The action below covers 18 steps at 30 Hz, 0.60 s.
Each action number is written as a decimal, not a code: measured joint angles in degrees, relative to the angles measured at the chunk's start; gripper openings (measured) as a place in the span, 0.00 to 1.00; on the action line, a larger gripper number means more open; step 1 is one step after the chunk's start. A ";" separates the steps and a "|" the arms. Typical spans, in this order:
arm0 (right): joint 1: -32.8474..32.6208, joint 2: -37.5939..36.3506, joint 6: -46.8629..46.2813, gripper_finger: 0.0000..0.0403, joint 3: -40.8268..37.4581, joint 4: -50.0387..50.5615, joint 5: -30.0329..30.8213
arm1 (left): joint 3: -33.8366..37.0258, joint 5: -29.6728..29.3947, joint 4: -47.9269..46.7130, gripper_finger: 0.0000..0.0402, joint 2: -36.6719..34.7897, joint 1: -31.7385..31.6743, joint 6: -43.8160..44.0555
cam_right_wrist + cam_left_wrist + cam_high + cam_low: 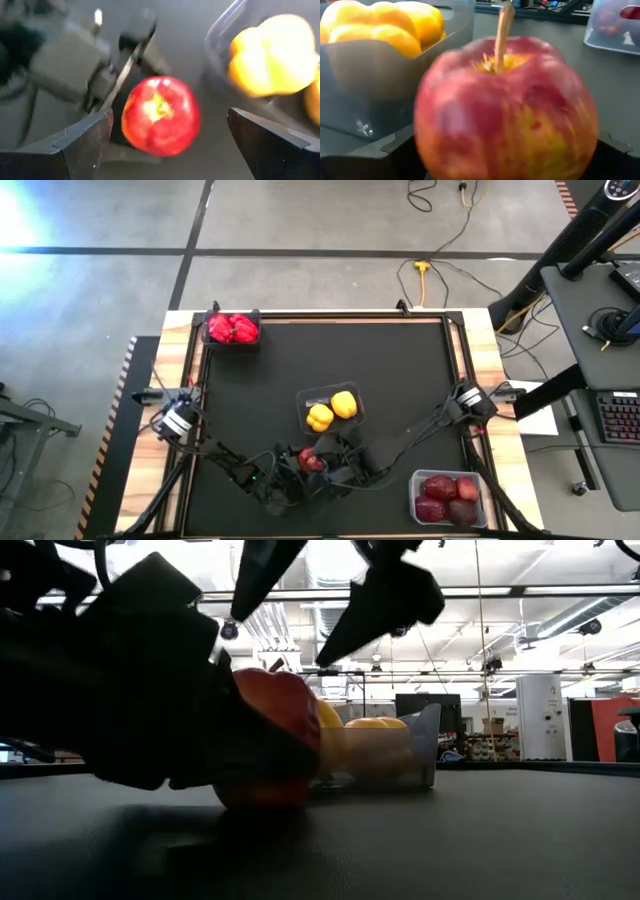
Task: Sort produce into baskets
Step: Put the red apple into the transparent bin
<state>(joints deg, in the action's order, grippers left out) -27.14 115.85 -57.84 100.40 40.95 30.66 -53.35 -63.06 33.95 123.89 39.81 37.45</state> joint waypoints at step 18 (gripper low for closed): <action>0.29 8.79 -2.55 0.95 0.00 -5.92 -4.14 | 0.23 2.60 -0.41 0.90 -1.32 2.62 -1.61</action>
<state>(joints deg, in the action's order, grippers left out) -26.85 124.64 -60.39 100.40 35.03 26.52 -53.12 -60.47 33.54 122.57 42.43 35.83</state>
